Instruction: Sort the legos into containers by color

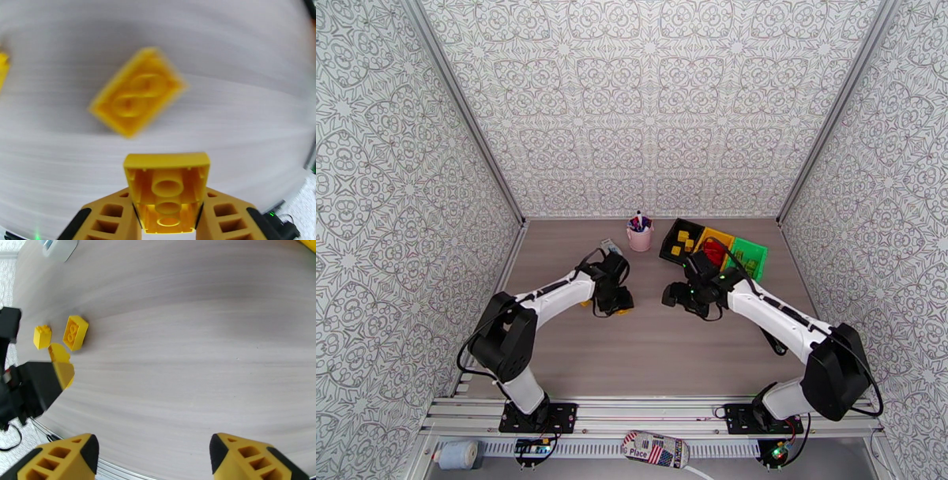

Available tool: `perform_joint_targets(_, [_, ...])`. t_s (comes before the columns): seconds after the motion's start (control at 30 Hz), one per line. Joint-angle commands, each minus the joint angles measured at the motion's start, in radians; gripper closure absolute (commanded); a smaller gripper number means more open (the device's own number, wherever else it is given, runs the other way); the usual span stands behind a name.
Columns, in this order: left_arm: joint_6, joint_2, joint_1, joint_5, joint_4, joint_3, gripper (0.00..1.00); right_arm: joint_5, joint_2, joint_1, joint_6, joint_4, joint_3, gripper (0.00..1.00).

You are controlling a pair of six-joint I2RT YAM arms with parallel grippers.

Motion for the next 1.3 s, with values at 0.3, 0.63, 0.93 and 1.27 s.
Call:
perform_joint_targets(0.3, [-0.01,0.201,-0.048,0.215,0.142,0.31,0.68,0.033,-0.041,-0.198,-0.007,-0.124,0.0,0.01])
perform_joint_targets(0.63, [-0.062,0.416,-0.043,0.334,0.242,0.58,0.68,0.138,-0.093,-0.241,-0.052,-0.163,0.024,0.01])
perform_joint_targets(0.93, [-0.139,0.662,-0.008,0.366,0.27,0.936,0.63,0.032,-0.1,-0.257,-0.114,-0.166,0.035,0.01])
perform_joint_targets(1.27, [-0.268,0.925,0.024,0.335,0.314,1.288,0.35,-0.006,-0.181,-0.266,-0.125,-0.198,0.015,0.01])
